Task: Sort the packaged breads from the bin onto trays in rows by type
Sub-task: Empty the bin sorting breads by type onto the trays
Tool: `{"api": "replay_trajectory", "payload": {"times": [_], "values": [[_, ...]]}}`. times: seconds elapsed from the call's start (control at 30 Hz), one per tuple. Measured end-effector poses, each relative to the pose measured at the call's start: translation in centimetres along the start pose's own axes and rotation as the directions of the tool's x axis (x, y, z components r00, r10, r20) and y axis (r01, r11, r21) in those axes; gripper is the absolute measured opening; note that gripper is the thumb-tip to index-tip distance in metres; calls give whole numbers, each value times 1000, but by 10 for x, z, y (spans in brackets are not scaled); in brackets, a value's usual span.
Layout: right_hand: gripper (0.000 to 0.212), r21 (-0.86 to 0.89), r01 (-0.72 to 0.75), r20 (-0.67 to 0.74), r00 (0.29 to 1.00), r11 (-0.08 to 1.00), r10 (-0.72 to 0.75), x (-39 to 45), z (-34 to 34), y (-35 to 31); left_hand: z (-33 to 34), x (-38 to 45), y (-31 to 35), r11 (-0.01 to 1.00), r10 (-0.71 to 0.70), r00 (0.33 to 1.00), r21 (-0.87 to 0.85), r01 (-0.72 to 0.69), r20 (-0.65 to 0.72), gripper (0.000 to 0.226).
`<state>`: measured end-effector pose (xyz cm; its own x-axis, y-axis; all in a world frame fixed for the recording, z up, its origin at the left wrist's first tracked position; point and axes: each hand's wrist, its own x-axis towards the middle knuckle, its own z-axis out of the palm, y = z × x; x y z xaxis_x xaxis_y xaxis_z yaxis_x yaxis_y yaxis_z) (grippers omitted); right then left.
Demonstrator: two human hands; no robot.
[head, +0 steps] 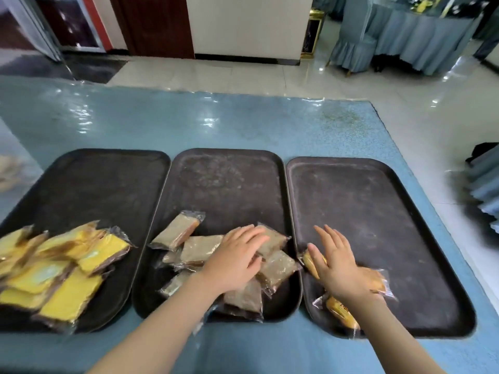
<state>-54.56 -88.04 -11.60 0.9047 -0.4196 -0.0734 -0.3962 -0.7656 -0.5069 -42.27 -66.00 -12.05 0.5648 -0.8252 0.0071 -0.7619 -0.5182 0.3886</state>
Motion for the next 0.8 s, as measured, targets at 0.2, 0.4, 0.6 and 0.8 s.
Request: {"api": "replay_trajectory", "payload": {"times": [0.2,0.4,0.6,0.8], "values": [[58,-60,131,-50,990,990,-134,17,44,-126,-68,-82,-112,992,-68,991,-109,56,-115,46],[62,-88,192,-56,979,977,-198,28,98,-276,-162,-172,-237,990,-142,975,-28,140,-169,45],[54,27,248,-51,968,968,-246,34,125,-396,-244,-217,-299,969,-191,956,-199,147,-224,35],[53,18,336,-9,942,942,-336,62,150,-473,-285,-224,-347,978,-153,960,-178,112,-235,34]]}}
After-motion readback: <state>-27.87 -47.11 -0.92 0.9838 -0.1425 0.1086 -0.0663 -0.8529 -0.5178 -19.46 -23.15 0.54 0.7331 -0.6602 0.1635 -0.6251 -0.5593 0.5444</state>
